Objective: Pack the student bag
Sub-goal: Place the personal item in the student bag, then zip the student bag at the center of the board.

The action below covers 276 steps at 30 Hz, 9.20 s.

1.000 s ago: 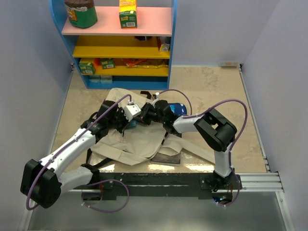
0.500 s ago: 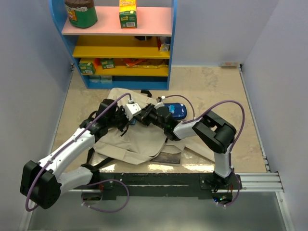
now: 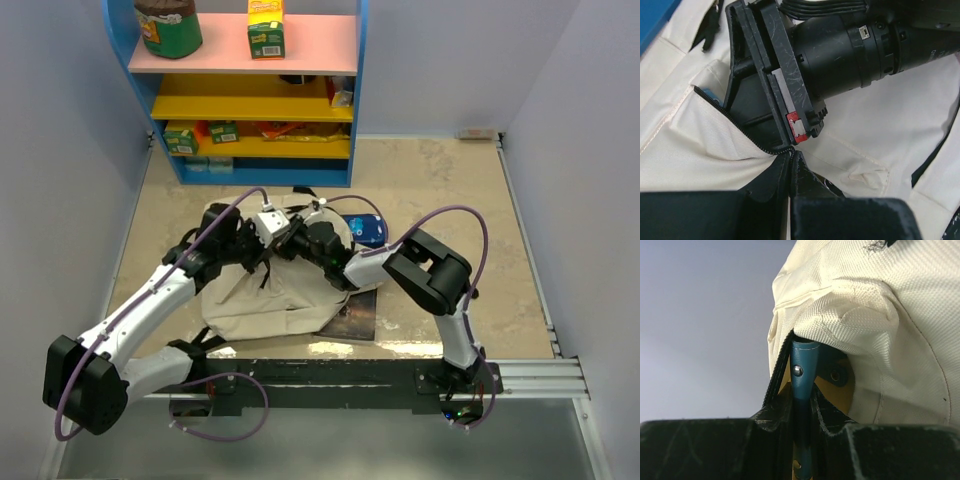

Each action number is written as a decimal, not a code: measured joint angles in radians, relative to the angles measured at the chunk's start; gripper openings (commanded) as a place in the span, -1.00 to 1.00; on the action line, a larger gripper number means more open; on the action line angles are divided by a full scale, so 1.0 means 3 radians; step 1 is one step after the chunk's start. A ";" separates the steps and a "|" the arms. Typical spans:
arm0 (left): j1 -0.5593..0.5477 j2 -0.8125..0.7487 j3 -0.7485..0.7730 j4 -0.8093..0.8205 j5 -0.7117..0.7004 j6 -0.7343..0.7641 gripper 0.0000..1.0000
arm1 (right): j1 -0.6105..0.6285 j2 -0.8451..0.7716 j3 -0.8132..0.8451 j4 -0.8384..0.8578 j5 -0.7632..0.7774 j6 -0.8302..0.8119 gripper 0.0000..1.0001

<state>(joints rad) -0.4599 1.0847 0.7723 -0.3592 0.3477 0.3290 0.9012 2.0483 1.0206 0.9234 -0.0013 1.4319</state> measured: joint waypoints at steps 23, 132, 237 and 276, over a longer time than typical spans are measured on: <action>-0.0018 -0.0006 -0.0060 -0.0195 0.0248 0.0013 -1.00 | -0.0198 -0.0738 0.0323 -0.2316 -0.0214 -0.1788 0.41; -0.0549 0.0253 -0.0212 -0.0601 0.0165 0.0961 -0.02 | 0.1247 -0.1905 -0.0949 -0.2691 0.1881 -0.2055 0.05; -0.0632 -0.0080 0.0356 -0.1170 0.0182 0.0509 -1.00 | 0.1947 -0.1447 -0.1270 -0.0601 0.2682 -0.3394 -0.33; -0.0575 0.0359 0.0267 -0.0148 -0.1250 0.0271 -1.00 | 0.2167 -0.1467 -0.1503 -0.0734 0.2984 -0.2705 -1.00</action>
<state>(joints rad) -0.6323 1.1923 0.8524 -0.4034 -0.0273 0.4103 1.5513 1.6081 0.5697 0.7033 0.8940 0.6205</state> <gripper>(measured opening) 0.018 0.010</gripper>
